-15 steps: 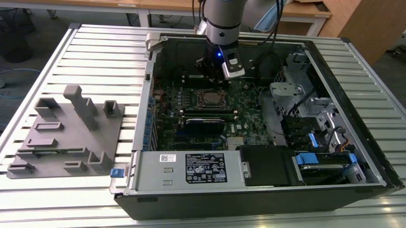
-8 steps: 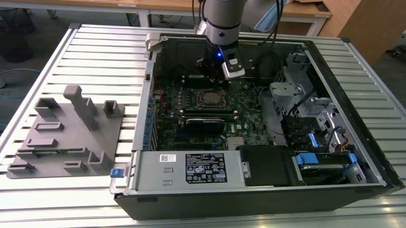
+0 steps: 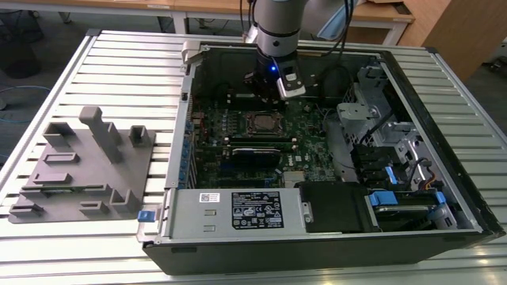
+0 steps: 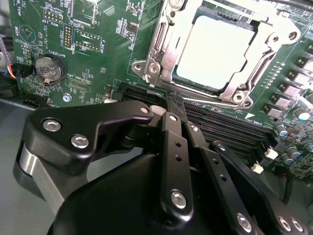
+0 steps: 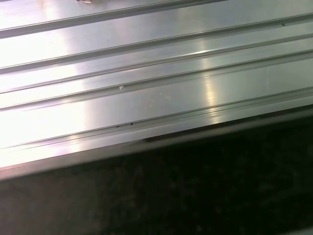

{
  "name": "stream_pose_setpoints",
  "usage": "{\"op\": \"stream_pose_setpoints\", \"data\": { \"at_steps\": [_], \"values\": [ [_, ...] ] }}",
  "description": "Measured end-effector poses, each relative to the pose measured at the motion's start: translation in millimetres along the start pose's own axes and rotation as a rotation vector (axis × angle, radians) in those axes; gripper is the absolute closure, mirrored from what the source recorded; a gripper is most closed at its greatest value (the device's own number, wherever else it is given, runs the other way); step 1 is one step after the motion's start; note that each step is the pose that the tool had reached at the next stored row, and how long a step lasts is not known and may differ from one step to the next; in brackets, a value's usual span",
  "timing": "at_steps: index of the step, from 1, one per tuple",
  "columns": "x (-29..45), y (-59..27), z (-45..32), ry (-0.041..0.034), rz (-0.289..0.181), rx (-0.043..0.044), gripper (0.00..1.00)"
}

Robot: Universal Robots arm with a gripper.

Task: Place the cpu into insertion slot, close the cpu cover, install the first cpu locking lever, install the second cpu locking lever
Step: 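Install the first cpu locking lever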

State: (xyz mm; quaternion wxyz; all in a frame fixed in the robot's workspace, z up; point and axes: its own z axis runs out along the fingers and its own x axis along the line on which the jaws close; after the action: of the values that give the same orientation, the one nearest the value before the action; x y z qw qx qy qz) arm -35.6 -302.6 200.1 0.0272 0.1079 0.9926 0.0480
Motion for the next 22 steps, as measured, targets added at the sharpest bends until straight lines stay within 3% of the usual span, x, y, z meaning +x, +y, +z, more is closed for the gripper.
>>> {"op": "stream_pose_setpoints", "data": {
  "at_steps": [8, 22],
  "values": [
    [0.0, -0.2, 1.0, -0.0002, 0.001, -0.0151, 0.89],
    [-0.7, -4.3, 2.2, -0.0025, 0.002, -0.0157, 0.89]
  ]
}}
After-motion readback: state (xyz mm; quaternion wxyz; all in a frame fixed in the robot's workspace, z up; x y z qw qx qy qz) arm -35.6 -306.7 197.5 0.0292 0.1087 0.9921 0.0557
